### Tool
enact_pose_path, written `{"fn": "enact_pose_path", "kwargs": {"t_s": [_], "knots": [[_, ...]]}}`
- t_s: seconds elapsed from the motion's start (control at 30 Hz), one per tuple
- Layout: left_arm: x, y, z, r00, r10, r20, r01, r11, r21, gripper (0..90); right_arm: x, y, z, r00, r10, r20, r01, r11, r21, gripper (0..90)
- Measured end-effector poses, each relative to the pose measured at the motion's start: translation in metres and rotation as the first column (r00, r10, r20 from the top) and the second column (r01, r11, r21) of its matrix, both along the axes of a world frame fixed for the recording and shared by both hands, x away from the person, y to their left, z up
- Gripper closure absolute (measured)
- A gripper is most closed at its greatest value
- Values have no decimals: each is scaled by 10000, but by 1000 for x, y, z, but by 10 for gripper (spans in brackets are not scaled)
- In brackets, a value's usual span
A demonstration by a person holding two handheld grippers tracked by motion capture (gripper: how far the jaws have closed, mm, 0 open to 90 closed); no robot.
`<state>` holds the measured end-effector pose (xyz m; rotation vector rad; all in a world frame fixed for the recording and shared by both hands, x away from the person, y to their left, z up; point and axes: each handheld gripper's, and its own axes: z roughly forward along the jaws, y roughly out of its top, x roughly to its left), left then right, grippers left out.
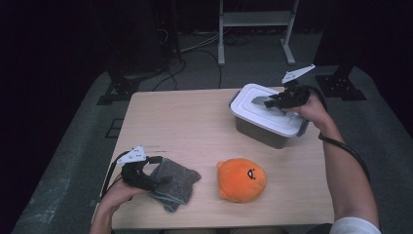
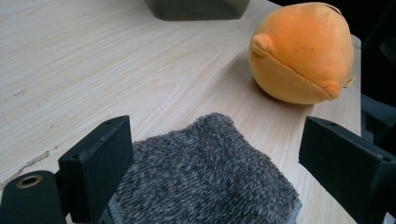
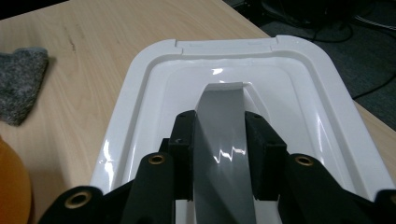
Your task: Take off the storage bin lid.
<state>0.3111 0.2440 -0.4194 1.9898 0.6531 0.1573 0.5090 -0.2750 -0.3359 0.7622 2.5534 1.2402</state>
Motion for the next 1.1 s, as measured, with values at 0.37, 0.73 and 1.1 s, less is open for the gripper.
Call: {"fn": "enact_pose_path", "kwargs": {"t_s": [0.37,0.73,1.1], "knots": [[-1,-1,0,10000,-22,-49,22,10000,26,92,-8,26,2,9957,923,-13,-923,9956,-171,656],[-1,-1,0,10000,-57,-29,57,10000,63,92,-13,54,2,9831,1828,-5,-1828,9828,-245,656],[-2,-1,-1,10000,-60,-33,60,9999,83,92,-19,76,3,9672,2538,-39,-2538,9666,-343,656]]}}
